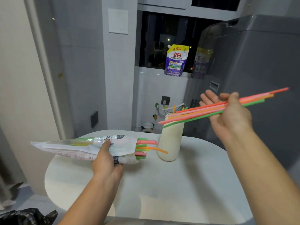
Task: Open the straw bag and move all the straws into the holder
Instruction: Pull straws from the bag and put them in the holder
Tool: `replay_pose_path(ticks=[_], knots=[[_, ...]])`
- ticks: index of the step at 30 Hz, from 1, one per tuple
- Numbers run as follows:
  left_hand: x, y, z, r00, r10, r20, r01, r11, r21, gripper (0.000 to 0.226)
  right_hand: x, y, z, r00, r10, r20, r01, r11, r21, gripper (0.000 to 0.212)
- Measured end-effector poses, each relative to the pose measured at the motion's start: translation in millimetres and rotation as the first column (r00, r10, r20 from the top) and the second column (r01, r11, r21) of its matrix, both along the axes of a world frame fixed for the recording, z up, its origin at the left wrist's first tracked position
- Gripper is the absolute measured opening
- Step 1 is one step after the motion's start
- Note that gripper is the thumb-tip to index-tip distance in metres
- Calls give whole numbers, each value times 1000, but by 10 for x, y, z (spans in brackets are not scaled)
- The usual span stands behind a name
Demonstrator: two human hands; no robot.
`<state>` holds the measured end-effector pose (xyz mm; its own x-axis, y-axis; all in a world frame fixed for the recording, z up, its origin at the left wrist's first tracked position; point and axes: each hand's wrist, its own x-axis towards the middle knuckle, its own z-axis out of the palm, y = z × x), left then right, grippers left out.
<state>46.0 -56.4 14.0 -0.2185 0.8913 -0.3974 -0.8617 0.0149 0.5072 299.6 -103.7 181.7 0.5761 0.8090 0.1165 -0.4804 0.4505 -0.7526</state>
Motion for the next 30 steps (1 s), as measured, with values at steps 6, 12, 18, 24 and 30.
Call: replay_pose_path(ticks=[6,12,18,24,30], knots=[[78,-46,19,1000,-6,-4,6,1000,3,46,110,167,342,959,-134,250,130,991,33,35],[98,-77,16,1000,-9,0,9,1000,-7,45,113,378,331,908,-155,389,186,982,-43,34],[86,-77,-13,1000,-22,-13,23,999,34,43,87,540,252,877,-112,467,192,973,-127,32],[87,-75,30,1000,-15,-4,15,998,57,42,132,574,341,889,-145,434,208,973,-101,33],[86,-81,11,1000,-1,1,1,999,35,43,158,595,412,877,-163,451,234,966,-106,33]])
